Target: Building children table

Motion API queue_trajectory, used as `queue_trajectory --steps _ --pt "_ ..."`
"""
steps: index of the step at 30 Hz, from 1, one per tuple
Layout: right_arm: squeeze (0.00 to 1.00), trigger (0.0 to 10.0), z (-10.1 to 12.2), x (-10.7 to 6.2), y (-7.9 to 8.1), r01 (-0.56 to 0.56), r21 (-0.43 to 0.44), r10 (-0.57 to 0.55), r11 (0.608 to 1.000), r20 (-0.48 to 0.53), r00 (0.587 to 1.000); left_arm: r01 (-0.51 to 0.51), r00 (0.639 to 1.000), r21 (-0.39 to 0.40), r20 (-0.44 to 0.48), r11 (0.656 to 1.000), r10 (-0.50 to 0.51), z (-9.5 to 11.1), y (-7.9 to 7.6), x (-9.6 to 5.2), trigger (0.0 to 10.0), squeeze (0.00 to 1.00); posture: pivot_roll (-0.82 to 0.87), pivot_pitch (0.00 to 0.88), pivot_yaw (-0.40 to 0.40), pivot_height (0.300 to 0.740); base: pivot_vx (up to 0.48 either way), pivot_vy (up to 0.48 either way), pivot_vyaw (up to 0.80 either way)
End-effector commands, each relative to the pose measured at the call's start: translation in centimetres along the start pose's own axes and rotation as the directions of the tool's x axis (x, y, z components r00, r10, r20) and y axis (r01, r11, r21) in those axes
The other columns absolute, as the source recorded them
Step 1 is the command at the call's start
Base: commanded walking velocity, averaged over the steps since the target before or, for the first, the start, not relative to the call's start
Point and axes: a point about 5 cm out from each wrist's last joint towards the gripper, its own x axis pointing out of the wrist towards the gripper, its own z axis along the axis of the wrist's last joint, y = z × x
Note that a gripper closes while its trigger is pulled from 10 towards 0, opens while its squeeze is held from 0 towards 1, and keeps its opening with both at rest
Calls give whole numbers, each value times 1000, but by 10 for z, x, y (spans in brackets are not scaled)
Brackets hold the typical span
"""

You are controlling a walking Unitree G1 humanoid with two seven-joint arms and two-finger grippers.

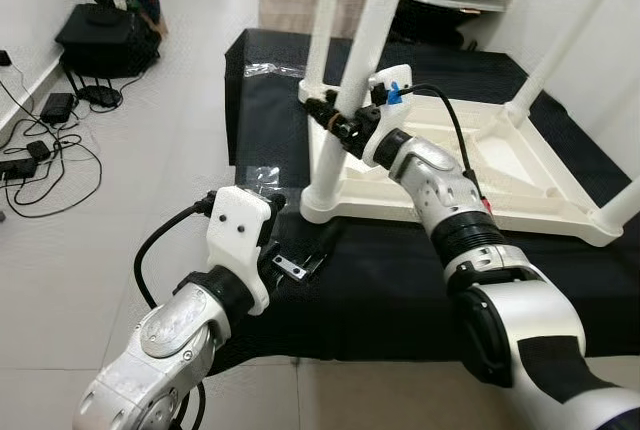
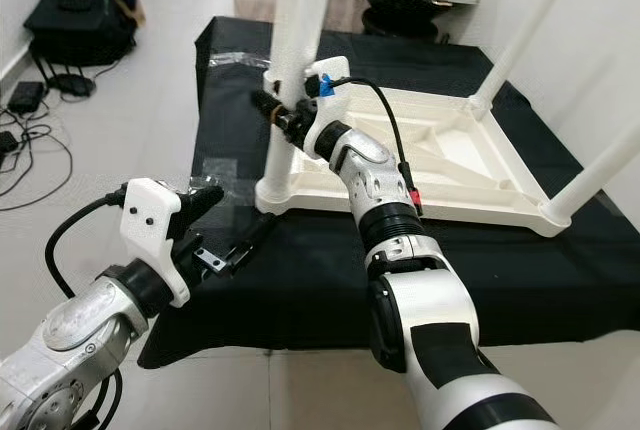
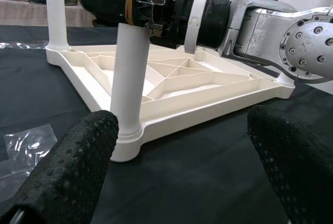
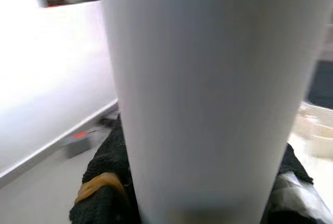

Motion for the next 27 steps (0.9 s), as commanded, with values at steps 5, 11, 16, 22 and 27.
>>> queue_trajectory --steps 5,11,16,22,27 --pt "0 0 -11 -44 -62 674 11 -674 738 9 738 7 1000 2 -1 1000 -7 -1 -3 -2 10000 0 62 111 -166 740 0 0 0" --pt "0 2549 -27 -40 -42 762 80 -760 643 -52 648 12 1000 3 1 1000 -12 -1 -3 0 10000 0 60 108 -164 740 0 0 0" --pt "1000 10000 -21 -6 5 495 151 -500 856 -6 866 12 1000 4 1 1000 -12 -1 -2 1 10000 0 59 111 -165 740 0 0 0" --pt "0 10000 -6 8 23 291 169 -305 941 60 950 9 1000 5 4 1000 -9 -1 -2 1 10000 0 58 113 -167 740 0 0 0" --pt "0 10000 -5 10 24 207 115 -212 972 28 977 8 1000 6 4 1000 -8 -1 -1 1 10000 0 57 112 -167 740 0 0 0"
